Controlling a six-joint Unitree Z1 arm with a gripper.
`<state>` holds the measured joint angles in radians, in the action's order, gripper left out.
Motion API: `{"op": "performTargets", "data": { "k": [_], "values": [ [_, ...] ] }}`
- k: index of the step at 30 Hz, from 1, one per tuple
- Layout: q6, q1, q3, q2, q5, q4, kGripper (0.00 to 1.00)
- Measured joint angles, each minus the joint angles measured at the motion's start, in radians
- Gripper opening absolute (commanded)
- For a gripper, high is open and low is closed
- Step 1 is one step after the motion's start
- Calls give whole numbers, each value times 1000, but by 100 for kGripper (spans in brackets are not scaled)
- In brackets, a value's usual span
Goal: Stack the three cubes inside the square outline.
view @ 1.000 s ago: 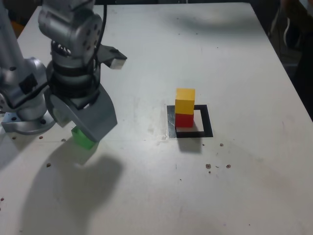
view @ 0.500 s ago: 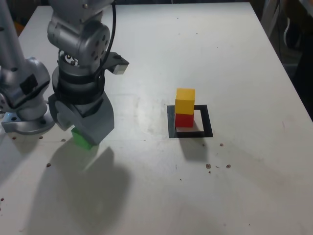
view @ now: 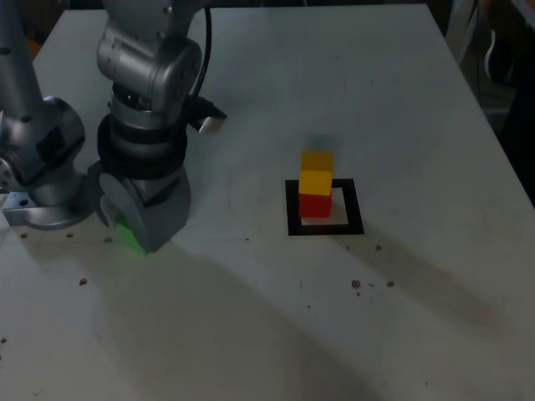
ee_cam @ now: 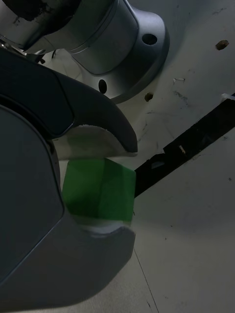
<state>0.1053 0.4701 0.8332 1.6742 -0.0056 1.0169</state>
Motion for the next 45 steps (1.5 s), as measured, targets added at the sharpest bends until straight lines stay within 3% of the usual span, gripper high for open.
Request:
{"op": "performTargets", "data": {
  "k": [5, 9, 14, 17, 26, 32, 41, 45],
  "values": [
    [0, -1, 11, -7, 0, 10, 17],
    [-11, -3, 63, -27, 7, 72, 17],
    [-42, -46, 229, -48, 44, 234, 17],
    [-64, -103, 323, -39, 46, 325, 17],
    [-91, -288, 617, 119, 71, 593, 17],
    [-110, -317, 817, 209, 119, 595, 17],
    [-111, -304, 1104, 299, 75, 596, 17],
    [-111, -303, 1139, 355, 62, 597, 17]
  ]
}}
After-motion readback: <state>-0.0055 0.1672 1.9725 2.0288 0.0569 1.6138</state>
